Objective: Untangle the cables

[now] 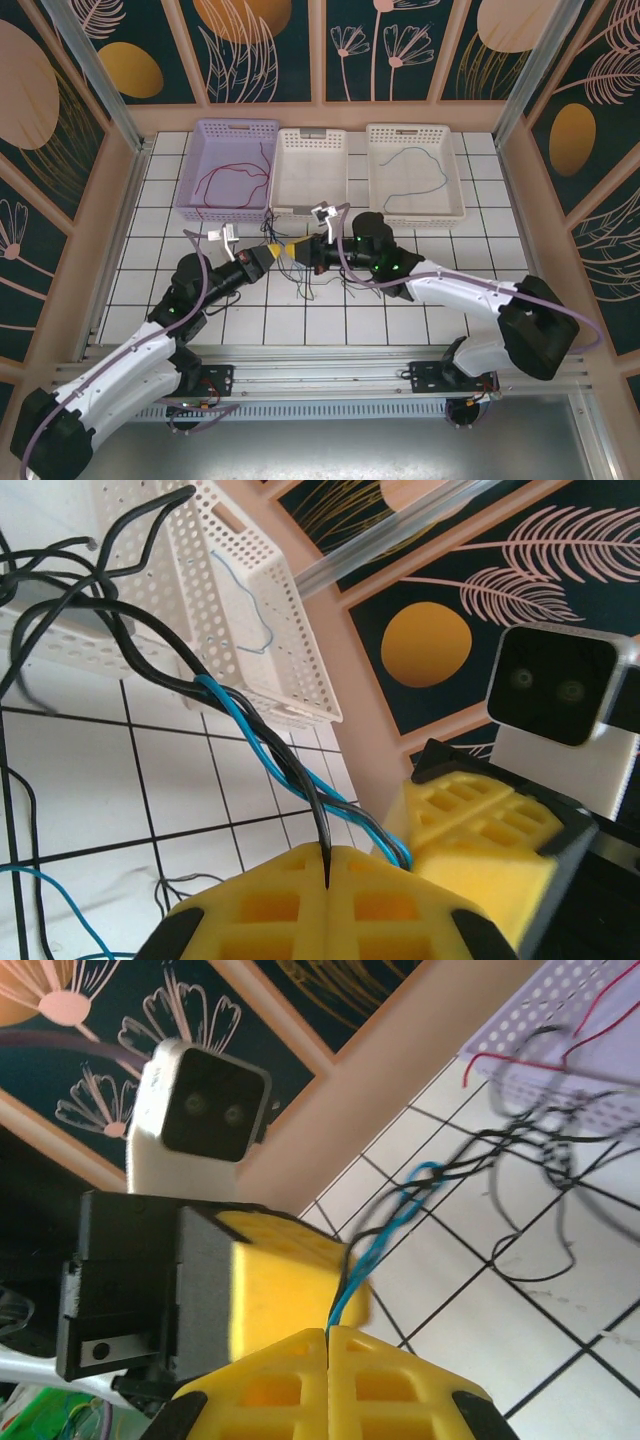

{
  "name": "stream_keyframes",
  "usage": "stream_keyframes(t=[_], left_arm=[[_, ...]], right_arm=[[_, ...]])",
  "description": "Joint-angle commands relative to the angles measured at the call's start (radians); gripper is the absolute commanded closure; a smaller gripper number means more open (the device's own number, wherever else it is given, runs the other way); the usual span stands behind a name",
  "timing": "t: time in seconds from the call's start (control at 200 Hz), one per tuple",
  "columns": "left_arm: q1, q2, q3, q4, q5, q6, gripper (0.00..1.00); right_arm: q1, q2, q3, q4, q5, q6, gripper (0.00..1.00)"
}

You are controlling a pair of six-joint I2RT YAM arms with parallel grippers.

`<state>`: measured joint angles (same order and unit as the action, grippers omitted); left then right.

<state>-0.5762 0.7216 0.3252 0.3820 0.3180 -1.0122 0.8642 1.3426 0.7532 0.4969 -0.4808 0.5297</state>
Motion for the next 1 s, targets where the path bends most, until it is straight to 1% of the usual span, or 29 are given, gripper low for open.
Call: stream_keyframes(t=[0.0,0.14,0.235,0.3,0.345,0.355,0.37,0.51,0.671,0.756,0.816,0.876,0.946,0.991], left_arm=[[-0.004,-0.085,-0.006,-0.084,-0.051,0.063,1.00],[-0.004,-0.166,-0.029,-0.179,-0.065,0.083,1.00],[-0.004,-0.192,-0.040,-0.217,-0.051,0.089,1.00],[-0.004,-0.211,-0.035,-0.265,-0.054,0.105,1.00],[-0.003,-0.225,-0.021,-0.312,-0.067,0.124,1.00],[-0.004,-0.228,-0.015,-0.325,-0.073,0.129,1.00],[-0.003,-0.233,-0.007,-0.344,-0.080,0.135,1.00],[-0.002,-0.270,0.086,-0.516,-0.182,0.194,1.00],[-0.001,-0.259,0.215,-0.692,-0.306,0.253,1.00],[0.000,-0.252,0.276,-0.769,-0.383,0.279,1.00],[-0.001,-0.245,0.317,-0.819,-0.434,0.299,1.00],[0.002,-0.238,0.352,-0.859,-0.481,0.323,1.00],[0.001,-0.235,0.403,-0.905,-0.534,0.349,1.00],[0.001,-0.237,0.432,-0.927,-0.564,0.366,1.00]], right_arm=[[-0.071,-0.101,-0.047,-0.054,0.099,0.026,1.00],[-0.197,-0.206,-0.138,-0.073,0.065,0.075,1.00],[-0.241,-0.283,-0.157,-0.155,0.100,0.043,1.00],[-0.281,-0.345,-0.168,-0.218,0.131,0.033,1.00],[-0.310,-0.391,-0.182,-0.249,0.130,0.032,1.00],[-0.312,-0.399,-0.184,-0.257,0.130,0.030,1.00],[-0.345,-0.413,-0.184,-0.275,0.130,0.028,1.00],[-0.510,-0.523,-0.197,-0.436,0.141,0.012,1.00],[-0.736,-0.584,-0.219,-0.549,0.042,0.006,1.00],[-0.833,-0.599,-0.222,-0.605,0.029,-0.003,1.00],[-0.875,-0.607,-0.223,-0.642,0.062,-0.004,1.00],[-0.895,-0.617,-0.223,-0.665,0.102,-0.002,1.00],[-0.915,-0.628,-0.217,-0.708,0.190,0.007,1.00],[-0.939,-0.644,-0.223,-0.719,0.216,0.008,1.00]])
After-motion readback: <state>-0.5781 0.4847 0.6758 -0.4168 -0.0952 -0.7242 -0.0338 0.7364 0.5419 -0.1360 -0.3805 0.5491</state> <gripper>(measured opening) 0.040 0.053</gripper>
